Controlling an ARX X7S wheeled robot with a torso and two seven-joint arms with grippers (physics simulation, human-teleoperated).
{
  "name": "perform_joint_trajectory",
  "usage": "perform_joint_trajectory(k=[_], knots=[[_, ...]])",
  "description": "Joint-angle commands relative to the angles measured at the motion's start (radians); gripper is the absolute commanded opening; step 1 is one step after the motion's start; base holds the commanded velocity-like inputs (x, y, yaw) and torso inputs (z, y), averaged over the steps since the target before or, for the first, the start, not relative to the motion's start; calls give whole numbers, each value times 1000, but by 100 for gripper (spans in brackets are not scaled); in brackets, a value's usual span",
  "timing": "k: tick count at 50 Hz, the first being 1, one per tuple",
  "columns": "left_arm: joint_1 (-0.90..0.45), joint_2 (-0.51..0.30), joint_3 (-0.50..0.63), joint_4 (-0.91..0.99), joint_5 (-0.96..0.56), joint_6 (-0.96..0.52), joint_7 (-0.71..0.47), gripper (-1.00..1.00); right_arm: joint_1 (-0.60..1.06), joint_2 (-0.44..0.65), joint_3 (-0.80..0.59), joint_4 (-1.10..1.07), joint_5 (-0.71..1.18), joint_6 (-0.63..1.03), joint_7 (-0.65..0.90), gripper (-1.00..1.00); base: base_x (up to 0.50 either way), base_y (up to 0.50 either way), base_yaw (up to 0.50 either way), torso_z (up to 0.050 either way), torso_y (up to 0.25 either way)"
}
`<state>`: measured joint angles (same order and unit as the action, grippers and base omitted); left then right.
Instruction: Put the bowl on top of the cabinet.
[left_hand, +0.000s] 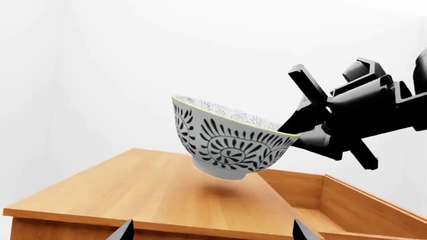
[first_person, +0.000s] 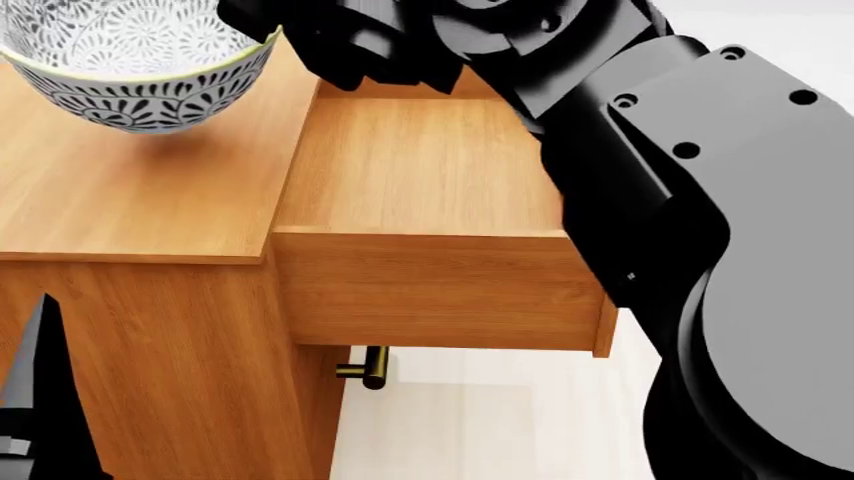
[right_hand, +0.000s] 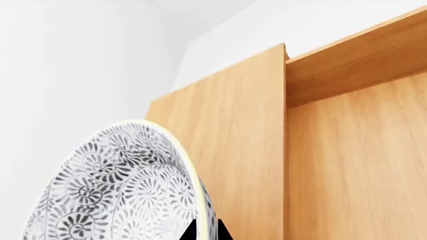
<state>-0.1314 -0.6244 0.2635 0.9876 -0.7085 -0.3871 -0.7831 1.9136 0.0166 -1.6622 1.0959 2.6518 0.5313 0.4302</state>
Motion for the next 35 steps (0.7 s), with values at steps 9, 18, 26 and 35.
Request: perform_joint_trajectory(k=[9,18,26,35], knots=[[-1,6,-17,-4,-7,32,23,100,-36,-17,36,-13,-55,-17,-35,-100,0,0,0,2,0],[1,3,-13,-9,-5,41,23,100,-43,-17,36,-16,-55,-17,-37,-100,0,0,0,0,0],[-1,-2,-9,-4,-8,42,17,100,-46,-17,38,-19,-56,-21,-39,-100,0,0,0,0,0],[-1,-3,-2,-11,-2,50,19,100,-50,-17,38,-24,-65,-21,-42,-100,0,0,0,0,0]])
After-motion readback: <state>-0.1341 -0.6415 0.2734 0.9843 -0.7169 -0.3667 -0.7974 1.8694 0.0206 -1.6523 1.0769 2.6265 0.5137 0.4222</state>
